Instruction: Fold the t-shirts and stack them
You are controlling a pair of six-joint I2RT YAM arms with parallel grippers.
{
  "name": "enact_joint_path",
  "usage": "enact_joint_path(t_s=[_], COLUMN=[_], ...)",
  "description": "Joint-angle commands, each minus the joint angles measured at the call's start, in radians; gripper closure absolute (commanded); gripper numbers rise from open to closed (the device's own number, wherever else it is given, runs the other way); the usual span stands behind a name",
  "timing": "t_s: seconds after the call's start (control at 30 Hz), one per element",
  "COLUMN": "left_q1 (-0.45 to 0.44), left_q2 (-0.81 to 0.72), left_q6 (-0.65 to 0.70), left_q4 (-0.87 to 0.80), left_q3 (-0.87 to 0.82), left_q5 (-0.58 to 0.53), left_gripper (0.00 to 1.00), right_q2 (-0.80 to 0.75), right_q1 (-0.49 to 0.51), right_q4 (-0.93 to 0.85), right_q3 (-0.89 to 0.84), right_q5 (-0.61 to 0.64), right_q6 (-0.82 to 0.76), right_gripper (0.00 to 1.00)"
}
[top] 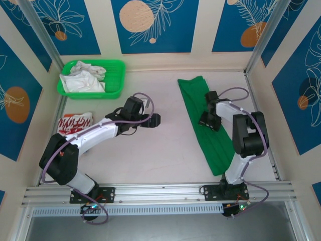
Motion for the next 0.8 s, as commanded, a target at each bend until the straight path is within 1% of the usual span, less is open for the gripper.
enact_joint_path(t_s=[0.0,0.13,0.23,0.33,0.4,0.53,0.63,0.77], left_q1=[-0.006,-0.004,0.001,0.010,0.011,0.011,0.007,-0.023], left_q2=[-0.013,-0.034,-0.050,-0.057,-0.056,-0.044,-0.013,0.037], left_q6=[0.014,0.036,0.046,0.043,0.044,0.052,0.064,0.081], left_q4=[-0.003,-0.031,-0.043,-0.037,-0.037,-0.017,0.000,0.013], left_q3=[-0.006,-0.012,-0.025,-0.042,-0.043,-0.041,-0.030,-0.006], left_q5=[-0.010,-0.050,-0.075,-0.073,-0.063,-0.024,0.028,0.056], left_gripper=[0.09,0.09,0.09,0.09,0.09,0.09,0.09,0.08], right_q2=[0.090,0.183,0.235,0.260,0.259,0.198,0.122,0.032], right_q1=[0.089,0.196,0.258,0.309,0.331,0.327,0.302,0.249], right_q4=[-0.025,-0.074,-0.099,-0.092,-0.087,-0.086,-0.069,-0.027], right_q3=[0.057,0.191,0.278,0.330,0.351,0.359,0.333,0.292], right_q5=[-0.060,-0.045,-0.061,-0.097,-0.109,-0.082,-0.053,-0.024], right_q6=[0.066,0.127,0.196,0.256,0.264,0.244,0.212,0.187], right_gripper=[0.38,0.38,0.39,0.40,0.40,0.39,0.32,0.25])
